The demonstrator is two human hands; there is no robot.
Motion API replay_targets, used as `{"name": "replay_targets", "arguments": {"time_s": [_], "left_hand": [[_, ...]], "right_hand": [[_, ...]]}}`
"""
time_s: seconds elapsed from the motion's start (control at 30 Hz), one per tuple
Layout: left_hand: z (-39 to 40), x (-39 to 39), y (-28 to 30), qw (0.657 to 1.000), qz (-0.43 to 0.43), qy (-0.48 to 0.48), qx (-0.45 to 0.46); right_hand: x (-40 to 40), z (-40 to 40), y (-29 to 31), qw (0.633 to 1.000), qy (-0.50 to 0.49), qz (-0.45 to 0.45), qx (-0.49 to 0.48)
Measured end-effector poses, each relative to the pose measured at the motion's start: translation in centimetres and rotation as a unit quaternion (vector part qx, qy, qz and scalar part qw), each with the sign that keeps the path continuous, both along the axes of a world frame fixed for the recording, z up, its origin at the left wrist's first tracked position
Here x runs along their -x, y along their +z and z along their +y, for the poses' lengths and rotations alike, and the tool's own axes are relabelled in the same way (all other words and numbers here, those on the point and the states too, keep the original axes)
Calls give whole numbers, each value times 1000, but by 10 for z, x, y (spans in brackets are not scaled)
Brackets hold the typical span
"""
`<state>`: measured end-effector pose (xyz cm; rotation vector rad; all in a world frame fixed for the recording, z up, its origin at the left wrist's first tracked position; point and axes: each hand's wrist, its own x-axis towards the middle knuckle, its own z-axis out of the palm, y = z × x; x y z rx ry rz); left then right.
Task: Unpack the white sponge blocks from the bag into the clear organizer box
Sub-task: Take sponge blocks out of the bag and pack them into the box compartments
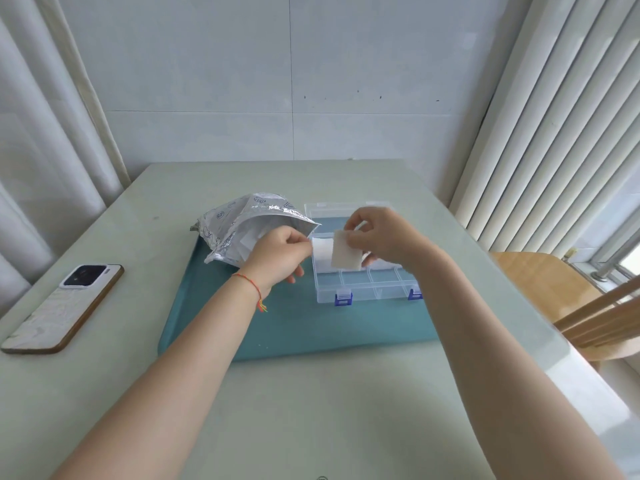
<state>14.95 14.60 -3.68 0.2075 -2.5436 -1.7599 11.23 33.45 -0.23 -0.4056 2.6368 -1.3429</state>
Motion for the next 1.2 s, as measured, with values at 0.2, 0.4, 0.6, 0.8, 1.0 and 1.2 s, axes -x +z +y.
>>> {"name": "replay_targets", "arguments": {"time_s": [0.2,0.4,0.6,0.8,1.0,1.2], "left_hand": [[9,-9,-13,998,-35,-37,-23],[9,-13,-15,998,-23,-47,-19],[11,-11,-15,999,-28,-38,4],[12,-12,-14,999,-32,-38,7],[11,-12,-12,998,-38,-44,-5],[4,-16,-9,994,46,14,101]], "right_hand": [[-8,-9,-25,997,-18,-69,33],[-9,-24,-31,996,0,-41,-75],[-14,-31,-33,973,-11,55,-223],[-12,-35,-36,949,-3,83,-305],[-11,-31,-28,940,43,56,-333],[-17,-33,-13,962,-15,107,-252]]}}
